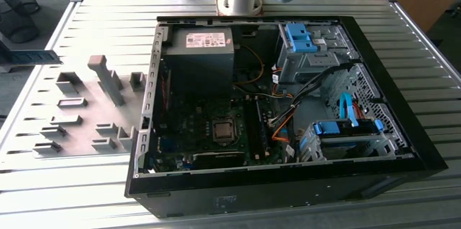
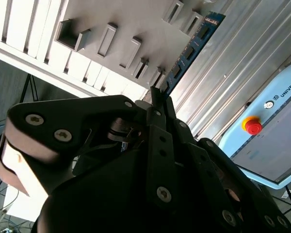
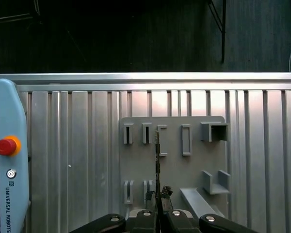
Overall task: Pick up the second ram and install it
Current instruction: 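Pick up the second ram and move it above second insertion slot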
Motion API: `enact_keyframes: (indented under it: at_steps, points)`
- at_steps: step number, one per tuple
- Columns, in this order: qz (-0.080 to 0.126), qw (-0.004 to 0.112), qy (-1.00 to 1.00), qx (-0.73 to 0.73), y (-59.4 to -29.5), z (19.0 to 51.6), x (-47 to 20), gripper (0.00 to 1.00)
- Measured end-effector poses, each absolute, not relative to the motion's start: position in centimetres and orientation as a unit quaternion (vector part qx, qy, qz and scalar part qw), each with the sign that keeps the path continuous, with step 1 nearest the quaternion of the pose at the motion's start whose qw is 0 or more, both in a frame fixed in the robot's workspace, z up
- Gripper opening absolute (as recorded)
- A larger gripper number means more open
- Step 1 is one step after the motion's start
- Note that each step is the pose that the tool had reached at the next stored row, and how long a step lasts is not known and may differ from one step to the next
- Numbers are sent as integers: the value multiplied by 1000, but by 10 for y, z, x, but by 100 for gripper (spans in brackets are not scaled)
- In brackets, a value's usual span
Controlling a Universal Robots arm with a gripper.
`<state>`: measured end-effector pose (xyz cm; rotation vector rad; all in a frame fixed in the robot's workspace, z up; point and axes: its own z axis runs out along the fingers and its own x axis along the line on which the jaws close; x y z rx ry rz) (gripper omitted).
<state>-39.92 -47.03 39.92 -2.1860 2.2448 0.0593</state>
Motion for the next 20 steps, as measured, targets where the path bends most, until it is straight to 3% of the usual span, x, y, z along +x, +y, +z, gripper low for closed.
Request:
enact_keyframes:
  at_steps: [20]
  points:
    - [19, 4, 716, -698, -470, 431, -399, 14]
